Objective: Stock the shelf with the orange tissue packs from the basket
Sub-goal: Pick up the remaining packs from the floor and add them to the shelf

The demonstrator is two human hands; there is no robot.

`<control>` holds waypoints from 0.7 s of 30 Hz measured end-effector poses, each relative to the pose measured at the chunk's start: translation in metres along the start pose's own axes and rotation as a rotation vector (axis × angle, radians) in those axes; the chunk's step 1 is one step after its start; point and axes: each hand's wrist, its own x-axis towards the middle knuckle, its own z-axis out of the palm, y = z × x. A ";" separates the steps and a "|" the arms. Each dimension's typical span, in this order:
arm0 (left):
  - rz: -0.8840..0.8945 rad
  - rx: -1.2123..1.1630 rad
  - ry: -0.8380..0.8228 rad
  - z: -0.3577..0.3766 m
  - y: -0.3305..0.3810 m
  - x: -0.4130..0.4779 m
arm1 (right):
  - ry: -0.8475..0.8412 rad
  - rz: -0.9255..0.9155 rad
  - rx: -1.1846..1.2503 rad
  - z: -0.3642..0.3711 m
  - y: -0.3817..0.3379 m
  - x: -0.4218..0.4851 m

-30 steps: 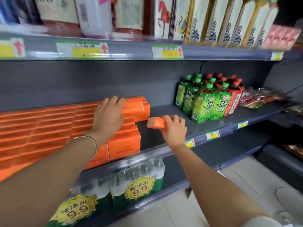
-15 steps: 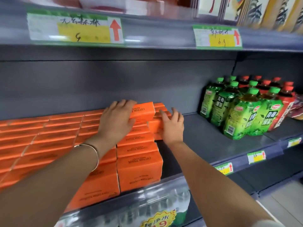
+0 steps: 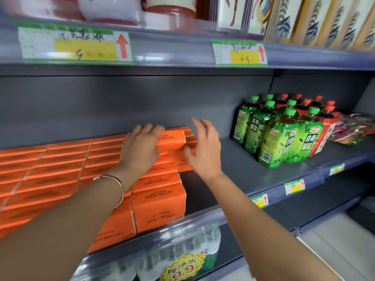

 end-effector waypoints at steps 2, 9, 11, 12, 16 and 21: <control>0.053 -0.039 0.004 -0.002 0.012 -0.001 | -0.086 -0.113 -0.051 -0.013 -0.009 -0.001; -0.001 -0.327 -0.014 -0.005 0.031 -0.003 | -0.059 0.191 0.063 -0.036 0.024 -0.015; -0.033 -0.254 -0.116 0.004 0.023 -0.005 | -0.099 0.307 0.022 -0.035 0.040 -0.025; -0.048 -0.205 -0.193 0.009 0.019 -0.007 | -0.156 0.330 -0.010 -0.032 0.045 -0.029; -0.113 -0.044 -0.518 0.024 0.013 -0.014 | -0.353 0.340 -0.080 -0.004 0.050 -0.030; -0.097 0.022 -0.564 0.028 0.013 -0.013 | -0.205 0.393 -0.068 0.026 0.033 -0.021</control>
